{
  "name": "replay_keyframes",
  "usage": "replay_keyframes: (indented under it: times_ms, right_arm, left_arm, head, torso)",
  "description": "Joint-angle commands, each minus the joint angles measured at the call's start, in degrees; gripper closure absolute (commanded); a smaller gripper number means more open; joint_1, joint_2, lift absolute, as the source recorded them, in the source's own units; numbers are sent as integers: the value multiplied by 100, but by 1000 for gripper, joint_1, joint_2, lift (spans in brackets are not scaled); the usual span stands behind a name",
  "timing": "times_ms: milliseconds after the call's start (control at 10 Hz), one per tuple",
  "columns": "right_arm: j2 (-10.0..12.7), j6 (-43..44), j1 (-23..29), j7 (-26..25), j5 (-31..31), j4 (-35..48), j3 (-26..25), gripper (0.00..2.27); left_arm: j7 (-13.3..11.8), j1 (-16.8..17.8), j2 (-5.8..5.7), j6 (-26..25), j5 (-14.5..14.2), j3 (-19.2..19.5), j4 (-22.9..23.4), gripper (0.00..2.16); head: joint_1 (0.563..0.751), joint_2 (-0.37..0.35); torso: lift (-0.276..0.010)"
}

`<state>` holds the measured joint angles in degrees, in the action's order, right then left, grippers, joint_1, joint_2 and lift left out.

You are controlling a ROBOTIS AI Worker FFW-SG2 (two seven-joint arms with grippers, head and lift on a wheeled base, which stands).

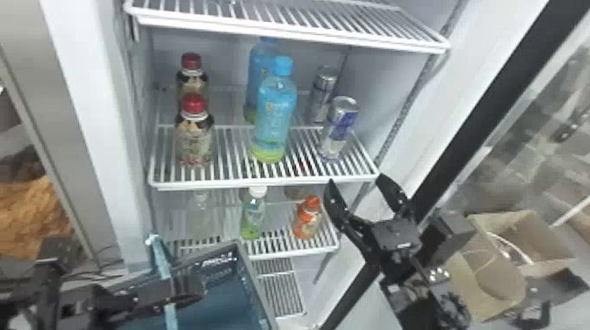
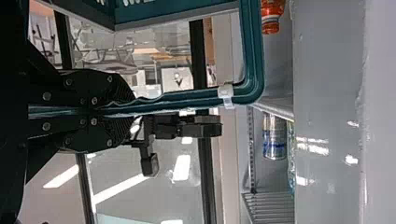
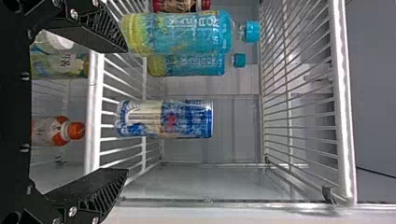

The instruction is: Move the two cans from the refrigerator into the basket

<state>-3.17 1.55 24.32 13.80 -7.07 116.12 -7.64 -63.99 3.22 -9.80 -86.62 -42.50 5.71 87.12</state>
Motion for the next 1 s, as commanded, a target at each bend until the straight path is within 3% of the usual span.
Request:
replay_keyframes:
  times_ms: [0,900]
  right_arm:
    - [0,0,-323,-17,10,-229,56,147]
    - [9,-520,-1898,-404,182,-1298,307,148]
  left_arm:
    - [0,2,-13,-1,-1,-22,0,1191]
    - [0,-41,-13,-1,-35,-34,0,1191]
  head:
    - [695,-274]
    - [695,-237]
  torso:
    - [-25]
    - [-25]
